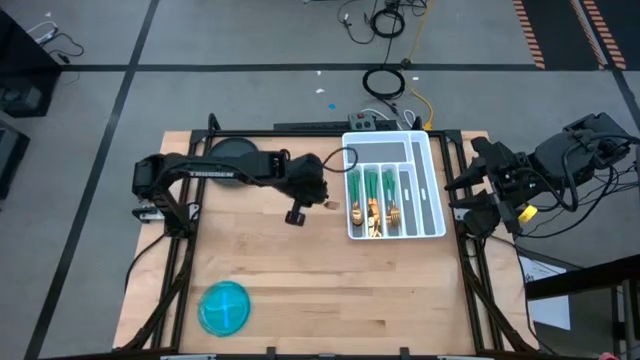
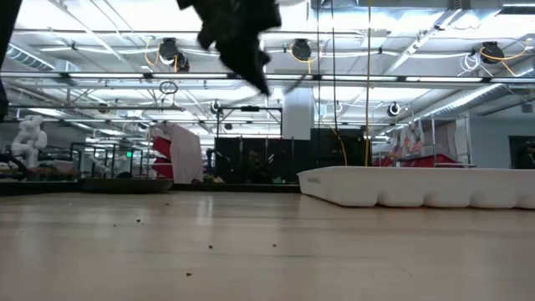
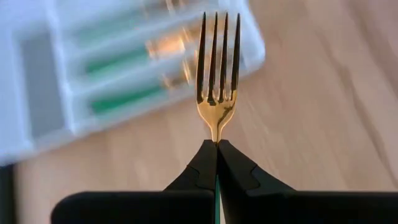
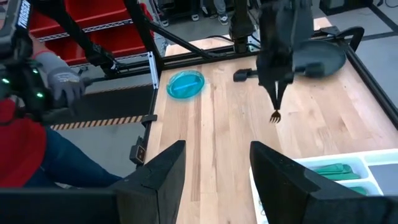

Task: Sort silverware
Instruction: Put the green fork into the middle right slot of the white silverware tray

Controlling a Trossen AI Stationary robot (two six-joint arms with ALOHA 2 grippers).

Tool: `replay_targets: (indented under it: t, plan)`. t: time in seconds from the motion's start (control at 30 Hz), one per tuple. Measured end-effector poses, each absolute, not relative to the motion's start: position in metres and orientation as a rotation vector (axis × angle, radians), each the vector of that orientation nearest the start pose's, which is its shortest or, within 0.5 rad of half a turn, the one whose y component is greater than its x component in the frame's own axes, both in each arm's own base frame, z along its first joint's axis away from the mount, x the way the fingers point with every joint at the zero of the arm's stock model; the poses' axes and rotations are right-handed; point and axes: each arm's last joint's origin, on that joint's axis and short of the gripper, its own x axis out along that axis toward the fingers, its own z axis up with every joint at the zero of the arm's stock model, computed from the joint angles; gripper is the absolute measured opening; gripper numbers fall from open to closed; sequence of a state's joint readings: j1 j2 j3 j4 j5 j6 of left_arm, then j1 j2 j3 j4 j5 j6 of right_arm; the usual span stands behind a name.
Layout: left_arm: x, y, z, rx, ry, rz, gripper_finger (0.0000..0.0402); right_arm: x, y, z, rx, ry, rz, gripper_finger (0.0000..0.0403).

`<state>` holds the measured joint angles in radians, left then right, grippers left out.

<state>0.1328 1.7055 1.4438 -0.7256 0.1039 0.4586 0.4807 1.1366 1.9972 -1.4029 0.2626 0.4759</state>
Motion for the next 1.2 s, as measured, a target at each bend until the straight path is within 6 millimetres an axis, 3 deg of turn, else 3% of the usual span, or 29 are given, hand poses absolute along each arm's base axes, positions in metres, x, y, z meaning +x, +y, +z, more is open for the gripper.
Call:
replay_targets:
  t: [0.33,0.67,0.93,1.1,1.2]
  plan:
    - [0.370,0.048,0.355,0.631,0.742,-0.136,0.0002,0.097,0.042,0.519,0.276,0.543,0.086,0.0171]
    - [0.379,0.064,0.388,0.954,0.623,-0.091,0.0002,0.097,0.042,0.519,0.276,0.543,0.086,0.0171]
    - [0.424,0.075,0.367,1.293,0.660,-0.176,0.0002,0.097,0.042,0.520,0.283,0.531,0.087,0.0171]
    - [0.457,0.081,0.334,1.508,0.708,-0.284,0.0002,0.097,0.042,0.520,0.301,0.533,0.083,0.0171]
    - [0.476,0.086,0.318,1.563,0.712,-0.253,0.0002,0.096,0.042,0.520,0.303,0.532,0.086,0.0171]
